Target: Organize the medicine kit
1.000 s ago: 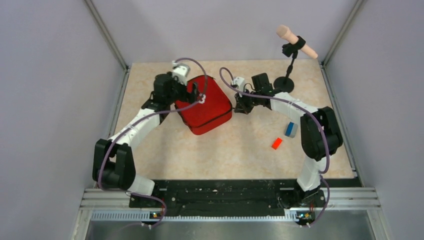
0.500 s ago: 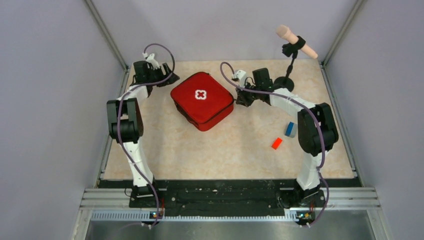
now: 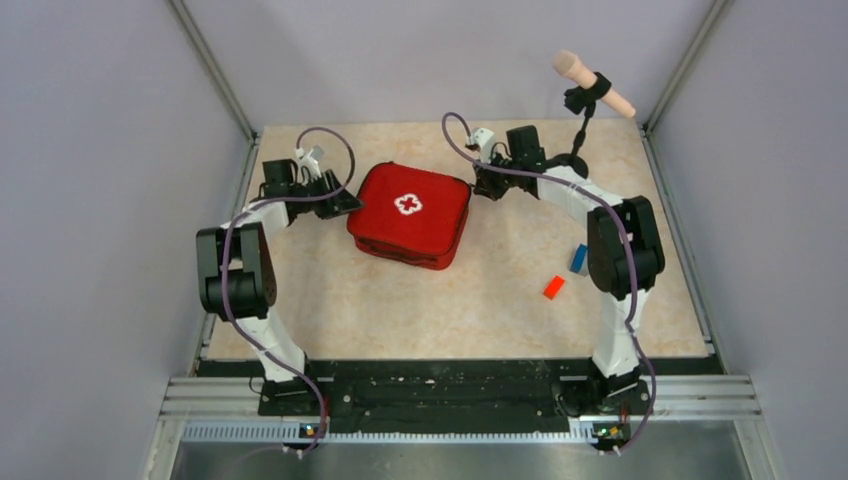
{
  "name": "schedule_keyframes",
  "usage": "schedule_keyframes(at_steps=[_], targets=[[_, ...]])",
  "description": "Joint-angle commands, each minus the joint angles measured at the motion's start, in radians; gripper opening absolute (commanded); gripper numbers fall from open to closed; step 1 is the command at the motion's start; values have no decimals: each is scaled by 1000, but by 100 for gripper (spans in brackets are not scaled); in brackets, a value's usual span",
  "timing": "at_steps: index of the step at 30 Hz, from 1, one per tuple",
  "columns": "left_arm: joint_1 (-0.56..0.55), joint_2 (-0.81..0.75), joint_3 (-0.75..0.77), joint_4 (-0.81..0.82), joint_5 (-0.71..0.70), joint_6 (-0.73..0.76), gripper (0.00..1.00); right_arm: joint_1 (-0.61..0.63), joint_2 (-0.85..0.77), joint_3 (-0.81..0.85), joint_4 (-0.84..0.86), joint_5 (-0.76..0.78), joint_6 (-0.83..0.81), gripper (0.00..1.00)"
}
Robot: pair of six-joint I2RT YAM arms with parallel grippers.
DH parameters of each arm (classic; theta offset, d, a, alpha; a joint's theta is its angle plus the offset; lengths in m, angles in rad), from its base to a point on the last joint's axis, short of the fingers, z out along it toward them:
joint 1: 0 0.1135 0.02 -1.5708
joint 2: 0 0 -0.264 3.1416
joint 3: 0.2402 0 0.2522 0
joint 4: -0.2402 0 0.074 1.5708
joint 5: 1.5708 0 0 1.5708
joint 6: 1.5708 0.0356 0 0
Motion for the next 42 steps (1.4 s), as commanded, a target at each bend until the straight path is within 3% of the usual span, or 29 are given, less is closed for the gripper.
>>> schedule_keyframes(at_steps=[1,4,7,10,13,15,18,22,28,36,42], targets=[[-41,-205,-90,-311,162,110,49,15,66,88,64,-46,-58,0],[-36,-318,-96,-601,49,281,59,15,93,91,65,-63,-107,0],[-2,-483,-104,-704,-145,404,65,16,89,74,103,-84,-127,0],[18,-636,-113,-562,-252,472,72,16,82,65,138,-106,-136,0],[12,-671,-139,-310,-114,444,80,16,75,60,165,-149,-134,0],[-10,-597,-123,-141,-47,322,81,16,71,51,189,-171,-120,0],[-63,-391,1,-21,-2,190,80,18,64,40,206,-186,-104,0],[-153,-80,217,71,-2,122,77,20,45,10,213,-195,-123,0],[-266,190,439,116,-35,110,76,21,42,-7,230,-239,-135,0],[-337,282,471,72,-9,135,72,54,69,10,234,-276,-149,0],[-345,324,474,27,34,145,54,70,93,25,242,-288,-140,0]])
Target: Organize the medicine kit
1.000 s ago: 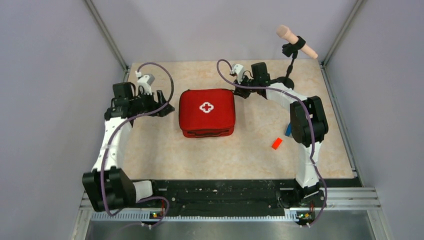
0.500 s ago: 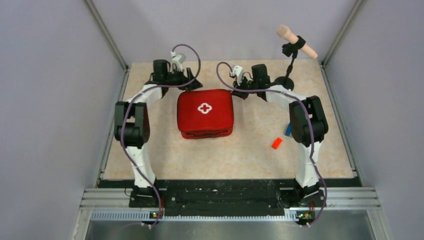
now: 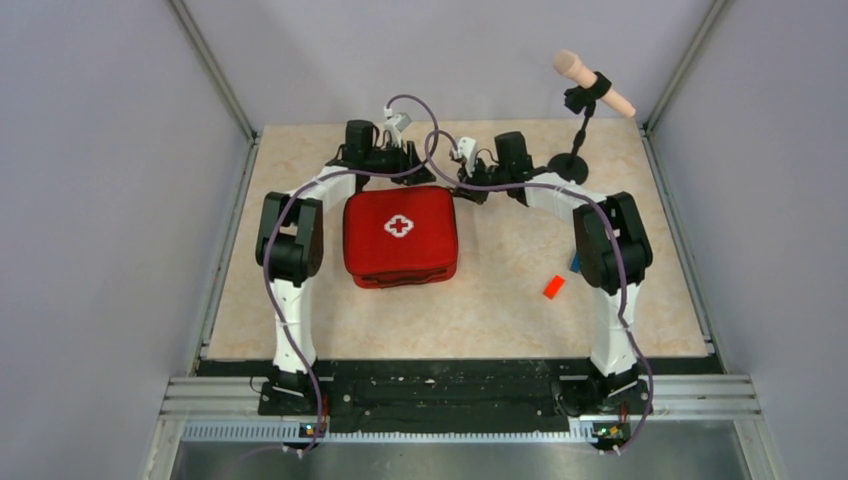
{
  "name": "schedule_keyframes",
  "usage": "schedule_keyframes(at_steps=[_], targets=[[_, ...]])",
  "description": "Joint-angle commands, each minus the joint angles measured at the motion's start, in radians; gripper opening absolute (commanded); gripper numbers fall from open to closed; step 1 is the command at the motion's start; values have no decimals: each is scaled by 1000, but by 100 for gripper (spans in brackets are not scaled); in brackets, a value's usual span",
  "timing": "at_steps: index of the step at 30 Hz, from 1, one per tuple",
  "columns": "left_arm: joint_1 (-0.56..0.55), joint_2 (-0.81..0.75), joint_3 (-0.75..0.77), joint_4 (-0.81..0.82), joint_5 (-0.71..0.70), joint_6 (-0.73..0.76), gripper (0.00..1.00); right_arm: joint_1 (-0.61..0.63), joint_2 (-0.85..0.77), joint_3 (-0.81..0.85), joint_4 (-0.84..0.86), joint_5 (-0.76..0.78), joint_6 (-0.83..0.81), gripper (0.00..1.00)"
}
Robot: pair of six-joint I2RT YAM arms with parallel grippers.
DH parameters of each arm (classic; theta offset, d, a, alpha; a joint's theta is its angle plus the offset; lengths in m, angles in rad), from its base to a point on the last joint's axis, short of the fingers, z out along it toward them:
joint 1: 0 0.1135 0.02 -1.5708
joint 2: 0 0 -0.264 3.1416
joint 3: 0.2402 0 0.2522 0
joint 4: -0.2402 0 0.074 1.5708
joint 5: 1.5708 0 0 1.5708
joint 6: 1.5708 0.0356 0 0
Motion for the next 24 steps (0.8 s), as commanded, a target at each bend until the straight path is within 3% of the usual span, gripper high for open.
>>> schedule_keyframes(at_steps=[1,6,21,22,24], targets=[[2,36,30,-22,59,23,52,39,13,27,47,-92,-2,0],[-1,43,11,-84,102,59,47,41,24,41,46,-93,3,0],[-42,141,106,-343,192,258,47,47,51,67,32,-67,9,0],[-46,149,118,-362,192,275,45,48,51,68,32,-56,8,0],[-50,167,142,-384,188,288,31,48,50,68,34,-37,8,0]])
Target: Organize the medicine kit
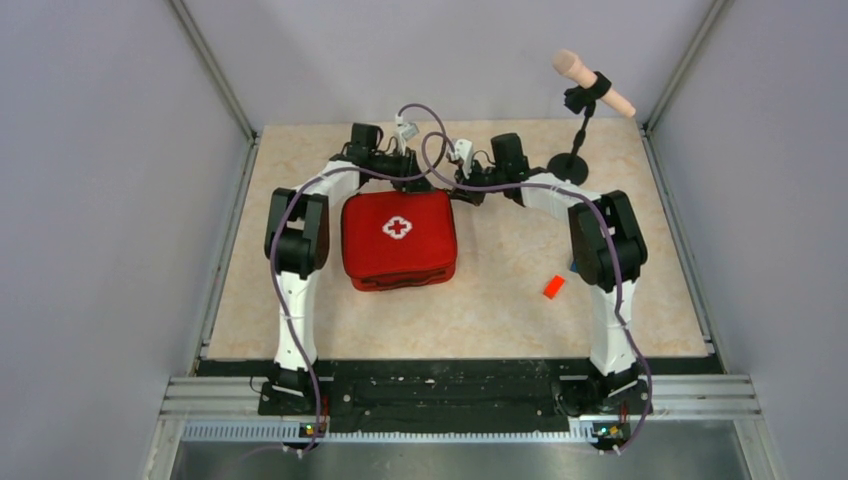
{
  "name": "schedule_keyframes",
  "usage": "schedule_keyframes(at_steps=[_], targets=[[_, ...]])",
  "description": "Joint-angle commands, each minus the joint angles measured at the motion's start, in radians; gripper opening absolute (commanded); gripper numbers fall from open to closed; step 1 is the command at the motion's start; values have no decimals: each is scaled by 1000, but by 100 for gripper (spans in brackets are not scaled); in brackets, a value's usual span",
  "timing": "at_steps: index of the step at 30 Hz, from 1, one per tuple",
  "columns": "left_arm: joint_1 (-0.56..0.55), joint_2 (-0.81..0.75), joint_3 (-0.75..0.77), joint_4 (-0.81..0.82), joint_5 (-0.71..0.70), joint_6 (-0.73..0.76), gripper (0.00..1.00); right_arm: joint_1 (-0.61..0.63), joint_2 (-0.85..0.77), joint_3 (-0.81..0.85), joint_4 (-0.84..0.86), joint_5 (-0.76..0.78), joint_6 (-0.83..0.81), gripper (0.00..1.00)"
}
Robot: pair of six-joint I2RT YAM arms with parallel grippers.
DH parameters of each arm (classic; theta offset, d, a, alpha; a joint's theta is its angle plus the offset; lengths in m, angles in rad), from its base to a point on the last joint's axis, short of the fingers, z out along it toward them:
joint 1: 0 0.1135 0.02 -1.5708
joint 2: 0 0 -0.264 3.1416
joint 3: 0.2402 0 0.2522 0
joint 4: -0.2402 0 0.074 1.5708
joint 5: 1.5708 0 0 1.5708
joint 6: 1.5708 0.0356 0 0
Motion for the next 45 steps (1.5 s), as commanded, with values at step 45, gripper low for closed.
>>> schedule_keyframes(at_steps=[45], targets=[[222,-147,-317,391,-282,-386,0,112,-673,-632,-185,97,-93,0]])
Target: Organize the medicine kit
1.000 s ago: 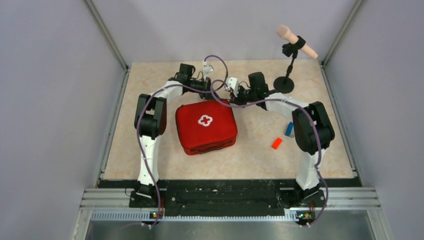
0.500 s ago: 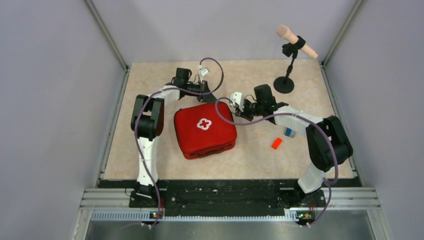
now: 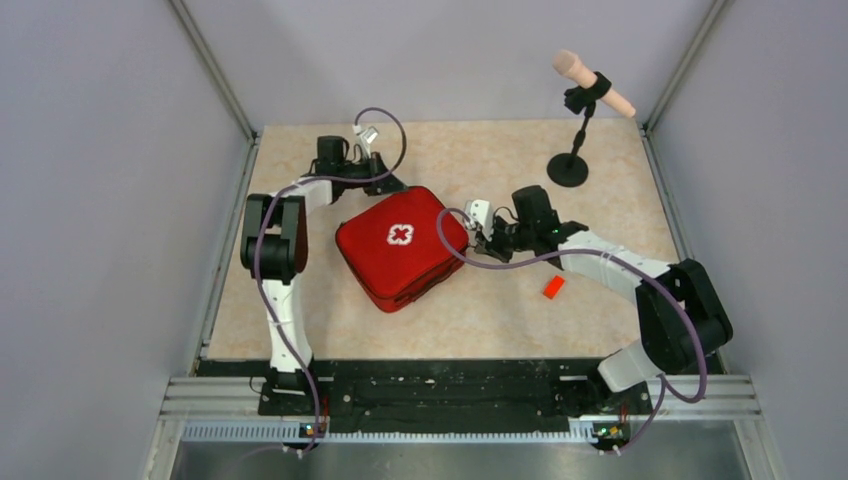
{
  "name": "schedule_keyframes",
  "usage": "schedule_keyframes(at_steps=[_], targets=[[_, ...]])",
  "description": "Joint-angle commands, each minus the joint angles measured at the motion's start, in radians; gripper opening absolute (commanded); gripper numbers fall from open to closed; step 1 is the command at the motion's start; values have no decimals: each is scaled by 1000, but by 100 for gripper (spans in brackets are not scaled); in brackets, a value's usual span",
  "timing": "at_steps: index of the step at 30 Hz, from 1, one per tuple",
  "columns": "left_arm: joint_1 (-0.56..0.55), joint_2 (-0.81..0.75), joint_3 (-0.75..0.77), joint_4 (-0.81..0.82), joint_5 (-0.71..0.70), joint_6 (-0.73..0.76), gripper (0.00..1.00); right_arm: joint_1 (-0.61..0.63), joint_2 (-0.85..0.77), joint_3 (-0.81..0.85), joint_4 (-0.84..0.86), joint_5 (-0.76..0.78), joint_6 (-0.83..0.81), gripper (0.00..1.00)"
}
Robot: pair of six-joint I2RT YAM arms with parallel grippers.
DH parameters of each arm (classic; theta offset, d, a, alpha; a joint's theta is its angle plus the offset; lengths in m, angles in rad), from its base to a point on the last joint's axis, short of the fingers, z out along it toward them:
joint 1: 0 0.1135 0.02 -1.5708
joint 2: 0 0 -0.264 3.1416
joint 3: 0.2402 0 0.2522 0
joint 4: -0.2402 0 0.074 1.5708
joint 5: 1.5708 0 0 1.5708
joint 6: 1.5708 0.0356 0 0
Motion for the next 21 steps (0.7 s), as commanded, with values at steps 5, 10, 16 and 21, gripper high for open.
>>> schedule_keyframes(at_steps=[5,10,16,21], targets=[[85,-178,-290,284,-415,-244,0,36,-28,22,-46,-107,109,0],[85,-304,-474,370,-544,-348,0,88,52,97,-18,-173,197,0],[85,-420,-481,261,-453,-150,45,118,97,176,-88,-76,91,0],[114,-470,-478,302,-291,55,65,87,124,234,-62,-21,32,0]])
